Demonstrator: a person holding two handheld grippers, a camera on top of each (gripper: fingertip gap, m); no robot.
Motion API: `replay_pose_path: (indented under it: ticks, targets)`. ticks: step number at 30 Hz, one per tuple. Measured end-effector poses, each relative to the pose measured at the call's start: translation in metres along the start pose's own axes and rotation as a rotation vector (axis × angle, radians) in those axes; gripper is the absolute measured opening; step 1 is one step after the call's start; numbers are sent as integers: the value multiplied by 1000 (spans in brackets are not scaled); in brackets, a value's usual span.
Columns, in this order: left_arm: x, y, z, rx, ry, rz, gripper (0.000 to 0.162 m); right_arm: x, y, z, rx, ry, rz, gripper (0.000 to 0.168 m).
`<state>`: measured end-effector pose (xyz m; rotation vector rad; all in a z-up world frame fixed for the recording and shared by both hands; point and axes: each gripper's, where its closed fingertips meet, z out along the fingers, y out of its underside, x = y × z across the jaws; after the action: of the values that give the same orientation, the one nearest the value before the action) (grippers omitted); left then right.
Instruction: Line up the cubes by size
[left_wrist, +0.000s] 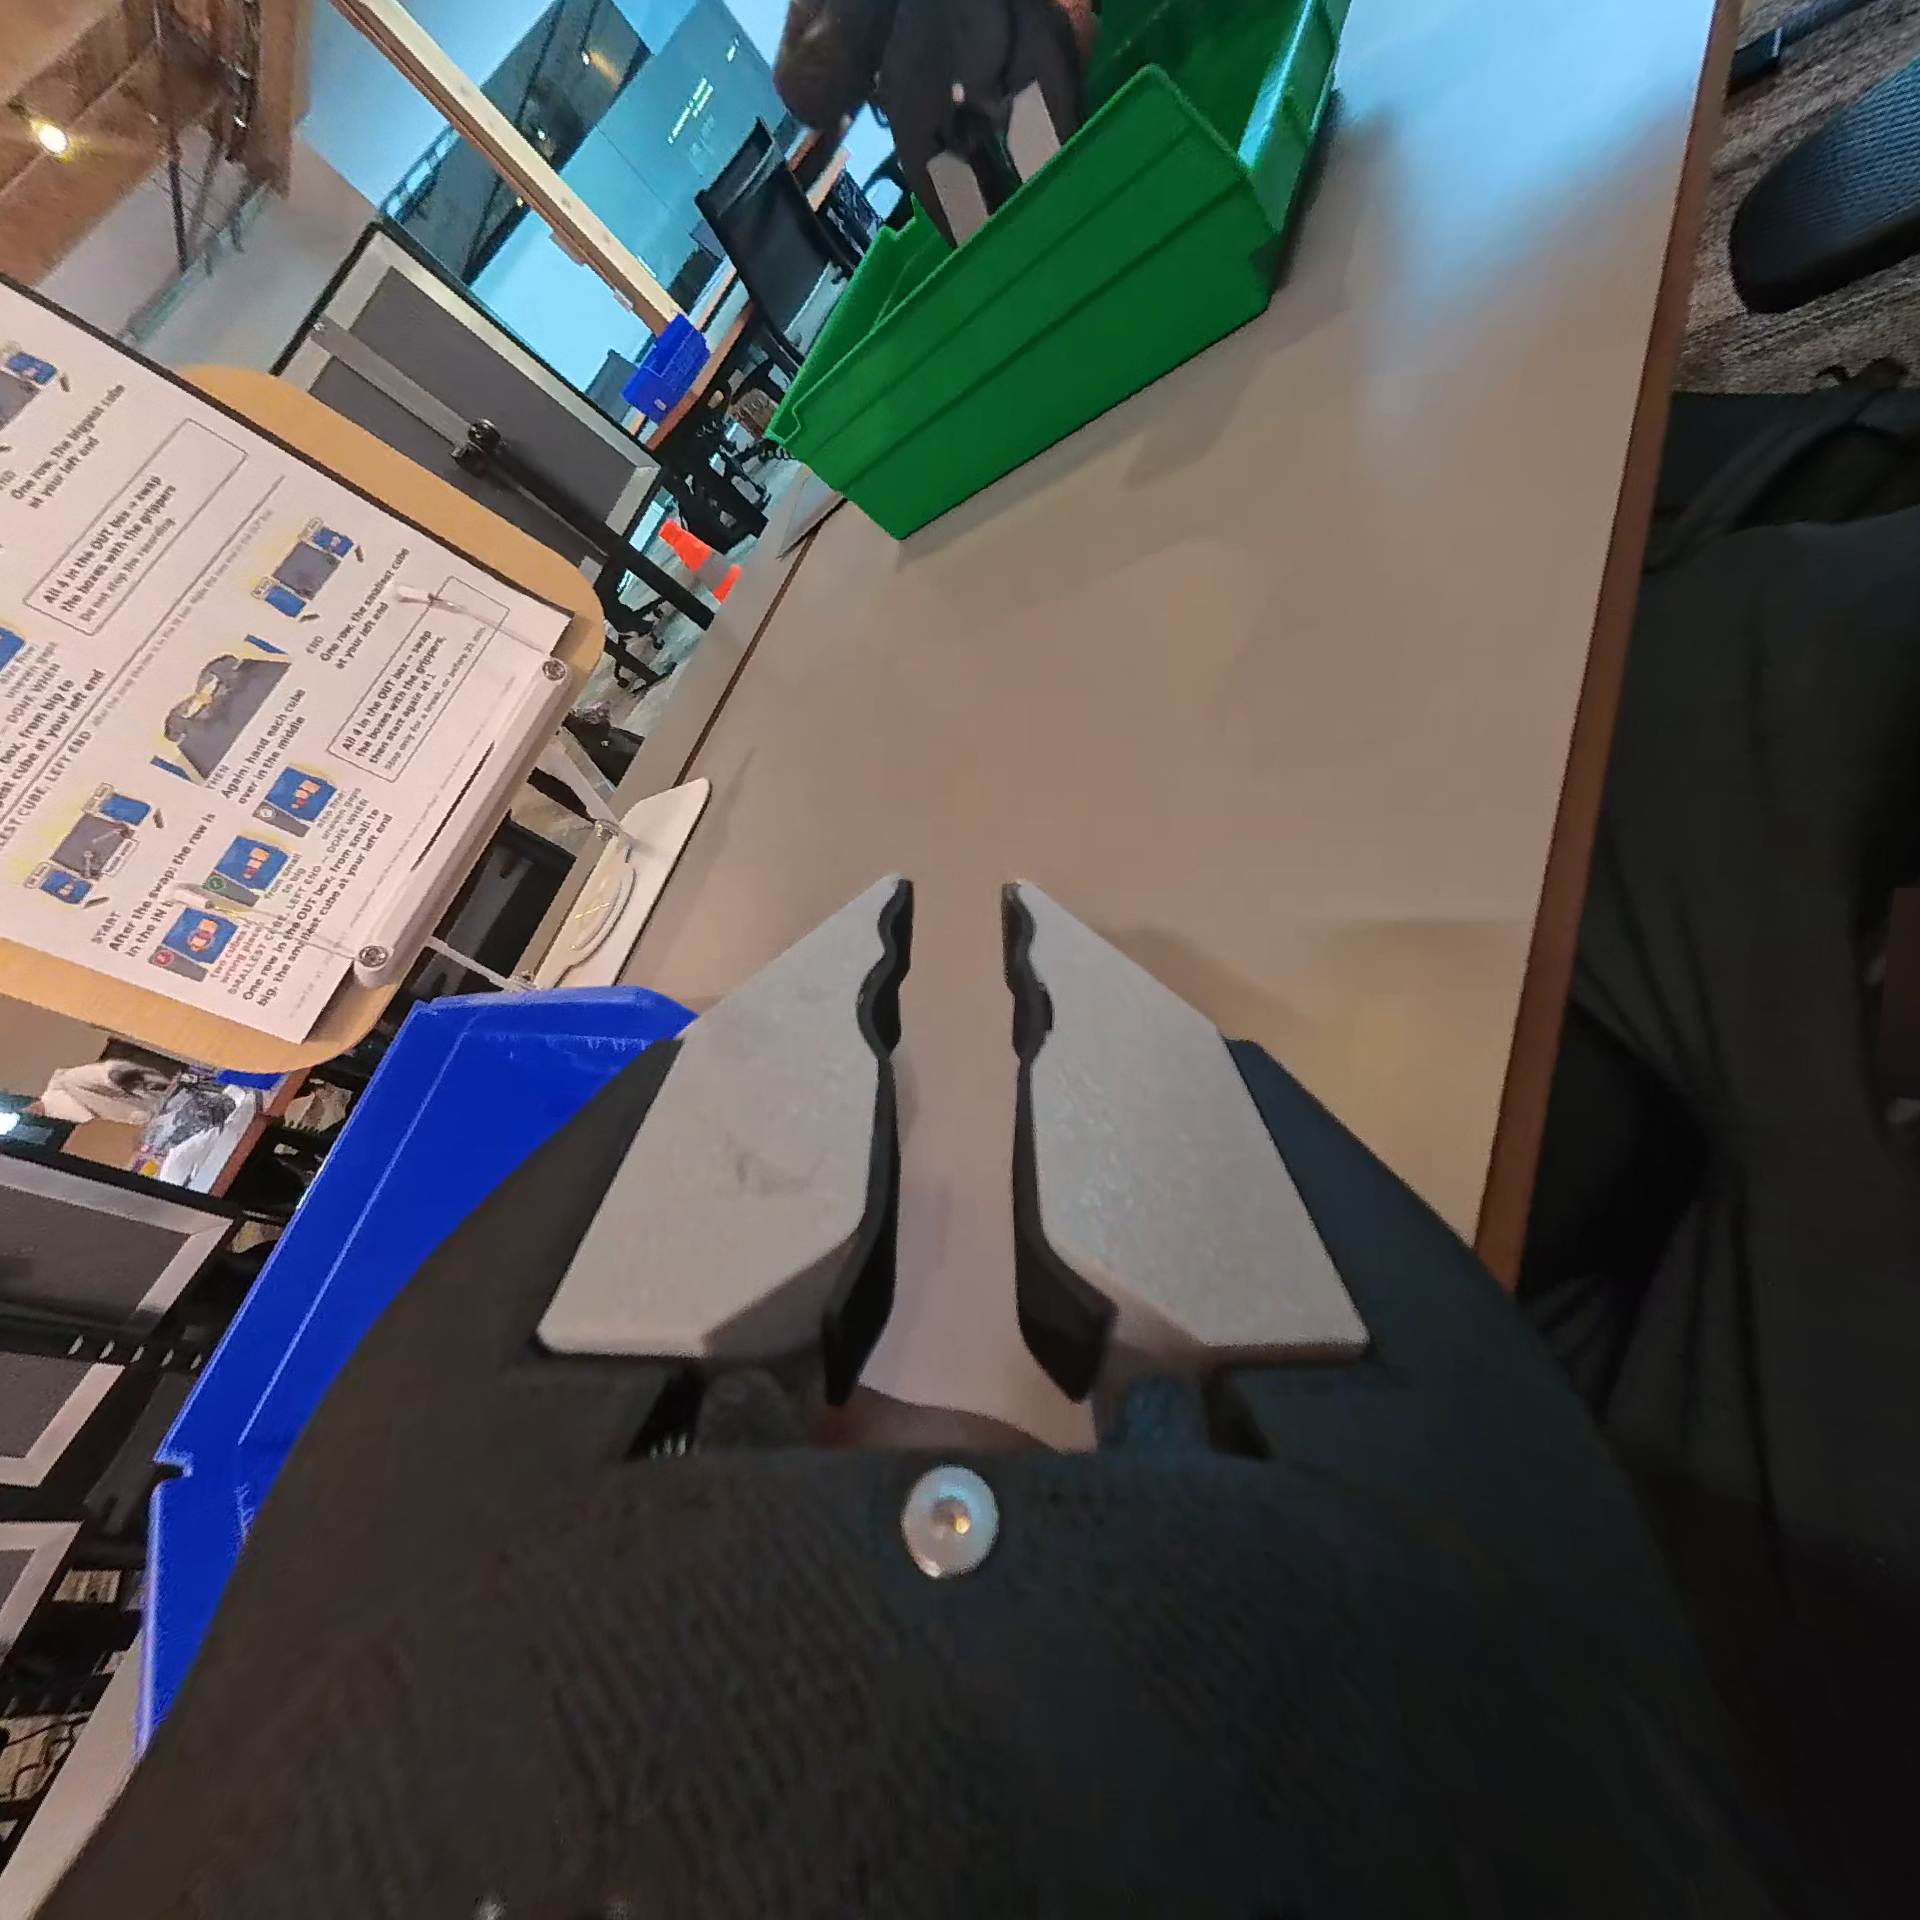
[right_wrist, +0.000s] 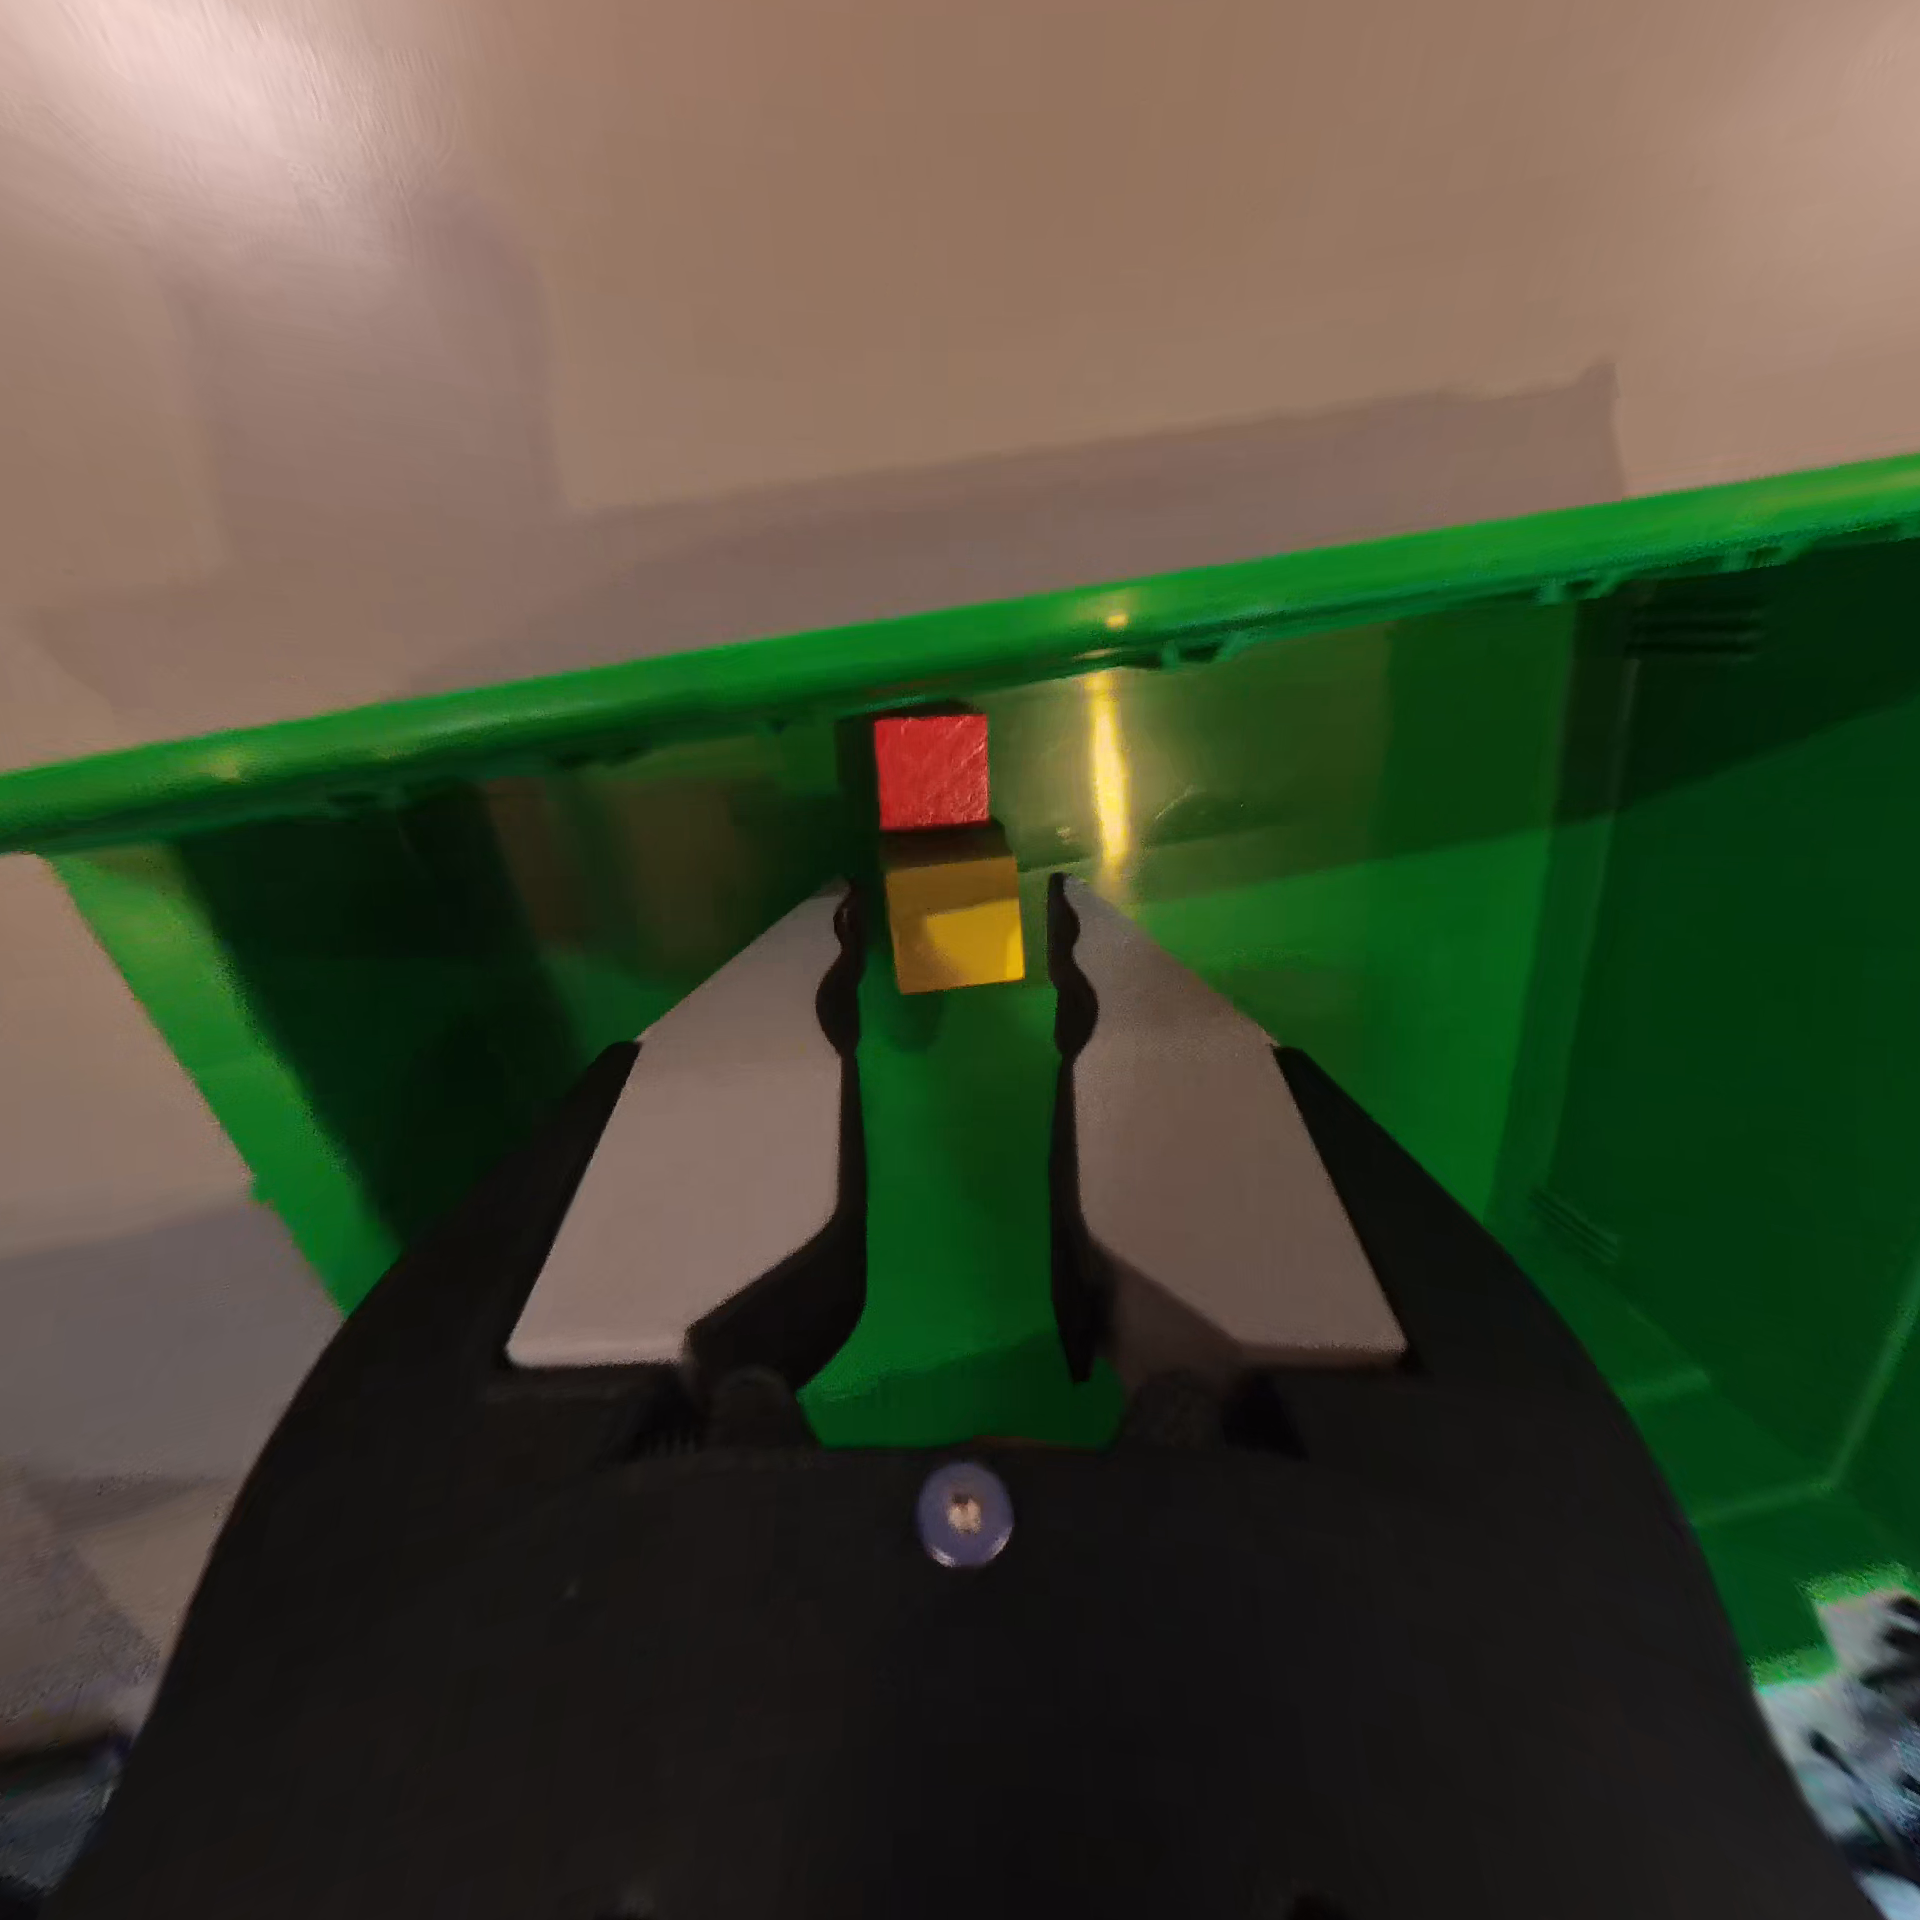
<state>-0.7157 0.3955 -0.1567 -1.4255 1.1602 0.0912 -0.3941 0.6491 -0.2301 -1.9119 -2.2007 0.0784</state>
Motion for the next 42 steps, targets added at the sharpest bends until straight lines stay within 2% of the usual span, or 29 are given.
replay_pose_path:
  ticks: [1, 4, 6, 9, 13, 17, 21, 23, 26, 29, 31, 34, 36, 39, 42]
  targets:
    - [0, 1, -1, -4, 2, 2, 16, 1, -6, -7, 47, 10, 26, 36]
    - [-2, 5, -7, -20, -9, 28, 18, 10, -25, -42, 261, 101, 123, 46]
    - [-5, 7, -13, -28, -18, 34, 18, 7, -46, -74, 462, 154, 217, 61]
    - [-12, 6, -19, -14, -40, 7, 18, -20, -89, -123, 794, 187, 313, 61]
    - [-27, 6, -26, -30, -92, -50, 16, -48, -105, -143, 827, 407, 343, 63]
    - [-46, -6, -35, 12, -85, -102, 17, -86, -133, -148, 824, 339, 336, 60]
    - [-91, -2, -32, -66, -12, -40, 22, -105, -150, -145, 774, 332, 291, 59]
    - [-115, 13, -24, -140, 48, -47, 26, -113, -157, -140, 780, 307, 276, 53]
    - [-141, 62, -6, -315, 137, -21, 32, -119, -164, -132, 795, 284, 267, 50]
    - [-129, 118, 2, -529, 364, -51, 30, -117, -163, -127, 753, 310, 263, 52]
    - [-127, 140, 9, -594, 438, -97, 34, -121, -165, -128, 782, 295, 242, 50]
    - [-133, 169, 17, -713, 484, -123, 62, -122, -162, -122, 785, 256, 251, 49]
    - [-137, 192, 17, -814, 503, -74, 73, -116, -156, -118, 774, 253, 273, 49]
    - [-138, 219, 18, -916, 543, 26, 69, -111, -155, -117, 788, 236, 289, 48]
    - [-134, 233, 25, -951, 580, 54, 50, -110, -158, -120, 814, 230, 285, 47]
